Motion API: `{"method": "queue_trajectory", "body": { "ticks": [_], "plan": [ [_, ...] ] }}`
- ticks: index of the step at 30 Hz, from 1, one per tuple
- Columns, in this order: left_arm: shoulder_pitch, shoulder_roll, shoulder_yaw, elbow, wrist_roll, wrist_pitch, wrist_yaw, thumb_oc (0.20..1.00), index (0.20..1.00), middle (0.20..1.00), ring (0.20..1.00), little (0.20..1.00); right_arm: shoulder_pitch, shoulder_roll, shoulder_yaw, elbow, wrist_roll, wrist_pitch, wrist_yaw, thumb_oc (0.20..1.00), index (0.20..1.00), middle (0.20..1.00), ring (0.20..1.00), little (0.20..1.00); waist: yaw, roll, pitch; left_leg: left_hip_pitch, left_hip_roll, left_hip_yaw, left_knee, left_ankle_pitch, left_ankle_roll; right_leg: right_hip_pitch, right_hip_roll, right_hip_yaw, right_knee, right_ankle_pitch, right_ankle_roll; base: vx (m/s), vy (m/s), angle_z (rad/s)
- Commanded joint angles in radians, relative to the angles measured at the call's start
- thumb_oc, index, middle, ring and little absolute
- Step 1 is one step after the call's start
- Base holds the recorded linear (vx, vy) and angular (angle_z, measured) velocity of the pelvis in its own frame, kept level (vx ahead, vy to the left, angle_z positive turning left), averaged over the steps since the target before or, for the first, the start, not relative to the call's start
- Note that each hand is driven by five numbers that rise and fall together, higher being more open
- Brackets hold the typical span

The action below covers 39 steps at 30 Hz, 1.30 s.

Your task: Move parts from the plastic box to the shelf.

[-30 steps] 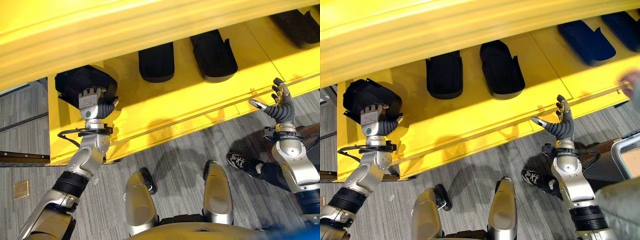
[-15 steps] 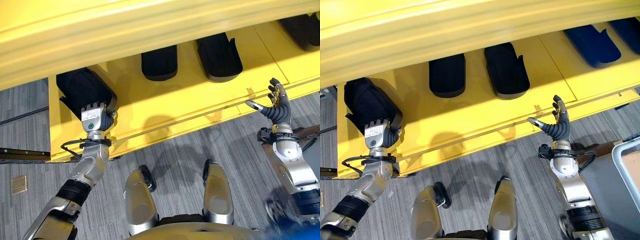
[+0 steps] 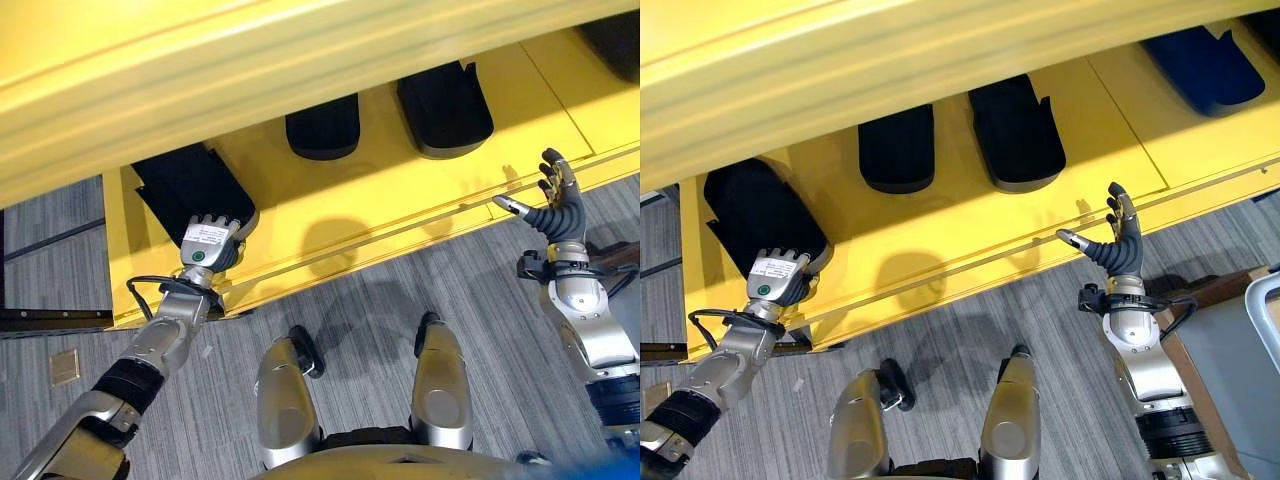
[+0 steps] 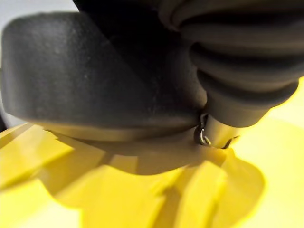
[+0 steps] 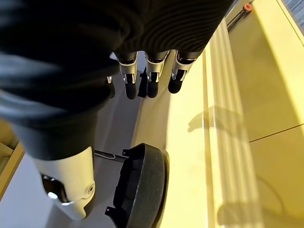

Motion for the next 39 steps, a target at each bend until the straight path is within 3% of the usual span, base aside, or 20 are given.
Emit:
{"method": "queue_trajectory", "body": {
  "ticks": [1,7,14,15,23,39],
  "plan": [
    [-0.017,0.040,-0.042,0.014,0.065,-0.037,-0.012,0.200,0.200,0.200,0.200,0.200,-0.064,-0.042,-0.046,0.019,0.016,-0.043,0.009,1.000,1.000,1.000,1.000,1.000,-0.014,-0.013,-0.041,0.063,-0.083,0.058,-0.037,-0.057,0.096,-0.012,0.043,-0.056,0.079,-0.035,-0.063,-0.01,0.052,-0.04],
    [-0.047,0.069,-0.094,0.036,0.064,-0.037,-0.042,0.200,0.200,0.200,0.200,0.200,-0.092,-0.062,-0.042,0.014,0.020,-0.016,0.019,1.000,1.000,1.000,1.000,1.000,-0.026,-0.003,-0.037,0.059,-0.088,0.062,-0.035,-0.061,0.099,-0.022,0.043,-0.048,0.080,-0.034,-0.065,0.00,0.038,-0.02],
    [-0.018,0.032,-0.067,0.102,-0.116,0.061,-0.035,0.200,0.200,0.200,0.200,0.200,-0.095,-0.063,-0.044,0.014,0.005,-0.014,0.023,1.000,1.000,1.000,1.000,1.000,-0.022,0.002,-0.039,0.055,-0.094,0.060,-0.029,-0.066,0.102,-0.027,0.044,-0.044,0.088,-0.041,-0.070,0.01,0.011,0.00],
    [0.004,0.000,-0.044,0.148,-0.089,0.045,0.001,0.200,0.200,0.200,0.200,0.200,-0.090,-0.053,-0.046,0.009,-0.003,-0.009,0.019,1.000,1.000,1.000,1.000,1.000,-0.018,0.001,-0.041,0.055,-0.095,0.056,-0.029,-0.068,0.104,-0.029,0.045,-0.044,0.099,-0.049,-0.072,0.03,0.003,0.00],
    [0.051,-0.020,-0.029,0.207,0.000,0.045,0.003,0.200,0.200,0.200,0.200,0.200,-0.081,-0.056,-0.062,0.008,0.006,-0.009,0.013,1.000,1.000,1.000,1.000,1.000,-0.012,-0.001,-0.041,0.055,-0.098,0.050,-0.029,-0.071,0.106,-0.029,0.045,-0.049,0.109,-0.053,-0.075,0.00,0.000,0.00],
    [0.066,-0.017,-0.026,0.270,0.021,0.043,0.036,0.200,0.200,0.200,0.200,0.200,-0.084,-0.064,-0.072,0.019,0.006,-0.007,0.017,1.000,1.000,1.000,1.000,1.000,-0.017,0.004,-0.044,0.056,-0.102,0.055,-0.030,-0.077,0.110,-0.034,0.045,-0.043,0.113,-0.056,-0.078,0.00,0.004,0.00]
  ]
}}
